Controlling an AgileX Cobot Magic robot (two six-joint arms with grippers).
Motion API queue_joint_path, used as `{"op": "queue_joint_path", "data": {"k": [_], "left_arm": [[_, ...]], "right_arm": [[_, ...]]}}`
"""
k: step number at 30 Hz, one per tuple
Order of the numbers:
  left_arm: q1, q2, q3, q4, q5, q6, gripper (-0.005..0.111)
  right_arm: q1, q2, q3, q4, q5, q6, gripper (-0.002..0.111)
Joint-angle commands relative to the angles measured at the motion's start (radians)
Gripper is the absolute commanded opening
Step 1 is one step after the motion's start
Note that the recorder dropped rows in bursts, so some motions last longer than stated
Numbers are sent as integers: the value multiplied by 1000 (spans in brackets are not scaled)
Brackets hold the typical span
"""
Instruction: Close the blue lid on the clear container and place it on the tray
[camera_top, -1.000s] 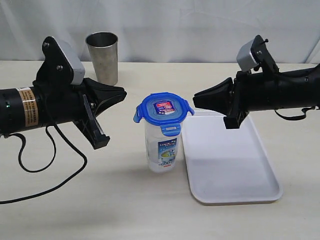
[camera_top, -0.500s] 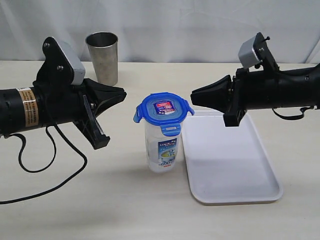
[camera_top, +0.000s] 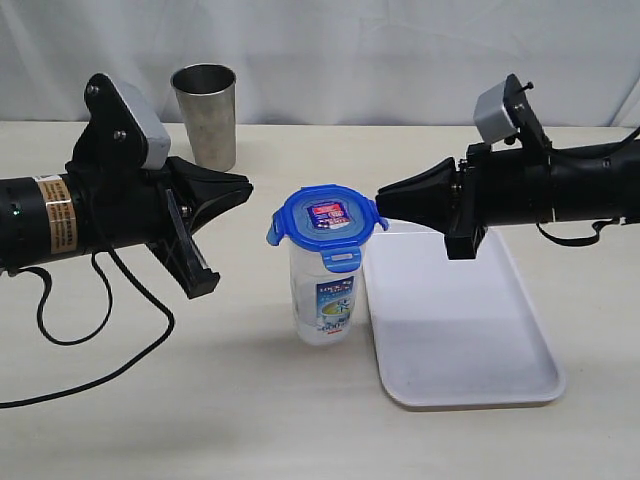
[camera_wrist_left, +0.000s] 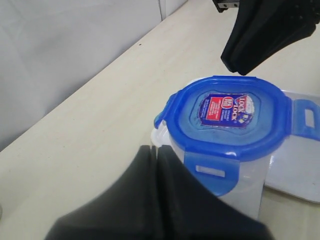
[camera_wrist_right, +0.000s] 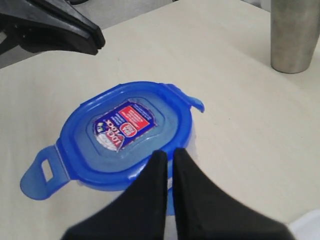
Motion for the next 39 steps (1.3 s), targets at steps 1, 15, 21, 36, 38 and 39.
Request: {"op": "queue_joint_path", "data": {"k": [1, 15, 21, 36, 38, 39], "left_arm": [[0, -6, 0, -8, -3, -9, 0], [0, 3, 0, -12, -36, -9, 0], [0, 22, 0, -50, -49, 58, 0], [0, 125, -78, -308, -59, 259, 0], [0, 148, -97, -306, -65, 250, 0], [0, 160, -105, -299, -70, 244, 0]], "right_arm": [[0, 5, 1, 14, 19, -9, 4], [0, 13, 1, 25, 17, -27, 4], [-2, -41, 1, -32, 17, -11, 4], [-2, -114, 28, -220, 146, 52, 4], [-2, -114, 28, -240, 166, 54, 4], [-2, -114, 28, -248, 167, 56, 4]]}}
